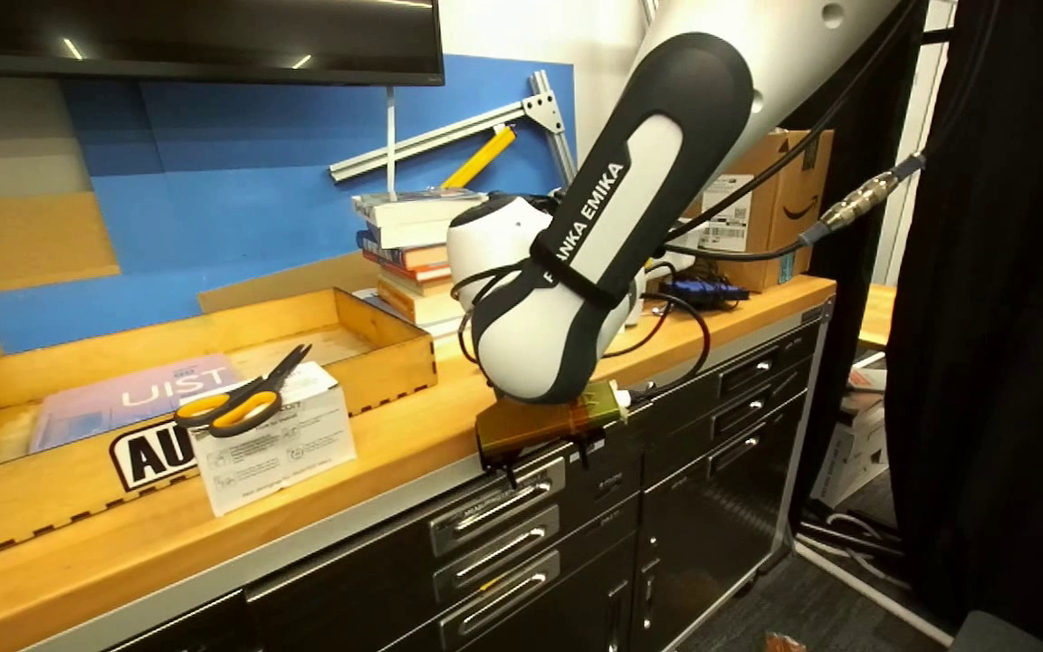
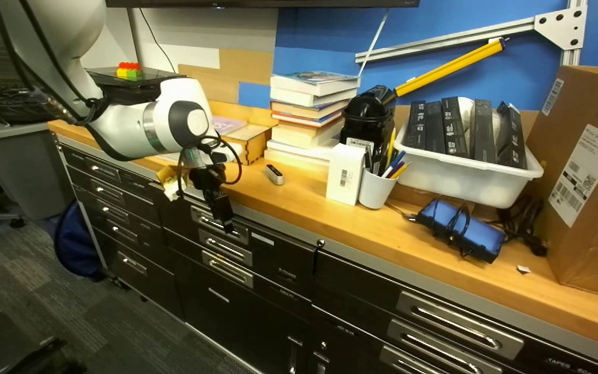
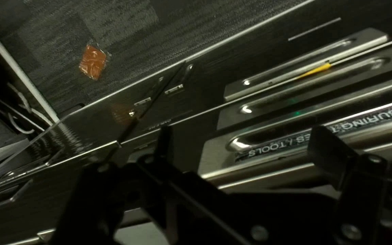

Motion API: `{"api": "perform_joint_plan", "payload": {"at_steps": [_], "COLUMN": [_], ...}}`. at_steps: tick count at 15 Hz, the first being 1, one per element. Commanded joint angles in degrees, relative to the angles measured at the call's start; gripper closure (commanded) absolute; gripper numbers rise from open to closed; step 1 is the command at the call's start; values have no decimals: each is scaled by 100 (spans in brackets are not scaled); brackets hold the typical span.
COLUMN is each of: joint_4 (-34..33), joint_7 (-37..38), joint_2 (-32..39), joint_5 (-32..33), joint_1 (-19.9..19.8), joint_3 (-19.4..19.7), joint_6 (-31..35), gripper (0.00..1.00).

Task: Put the blue block inside the open drawer and push the drawer closed

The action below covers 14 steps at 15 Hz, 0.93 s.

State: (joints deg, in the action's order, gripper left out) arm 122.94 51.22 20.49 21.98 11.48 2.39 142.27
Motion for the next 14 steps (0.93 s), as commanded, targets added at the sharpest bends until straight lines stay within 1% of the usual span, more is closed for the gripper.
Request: {"api": "perform_joint_plan", "payload": {"at_steps": [1,3,4,6,10,11,12,14], "joint_4": [-54,253,350,497,299,162,222,191], "joint_7": [-261,-994,-1325,-1872,-2682,-2736,-2441,-2553], "joint_2": [-229,-732,-995,-1533,-2235,-2315,-2026,-2273], "joint_5": [-159,-557,-756,-950,-1123,-1193,-1007,-1061], "joint_1": [17,-205,-283,-371,-458,-448,-524,-532], "joint_3": [-9,-162,-188,-186,-295,-355,-332,-432], "joint_6": [-105,-351,-556,-826,-1327,-1548,-1272,-1481], "gripper": [0,0,0,0,0,0,0,0]}}
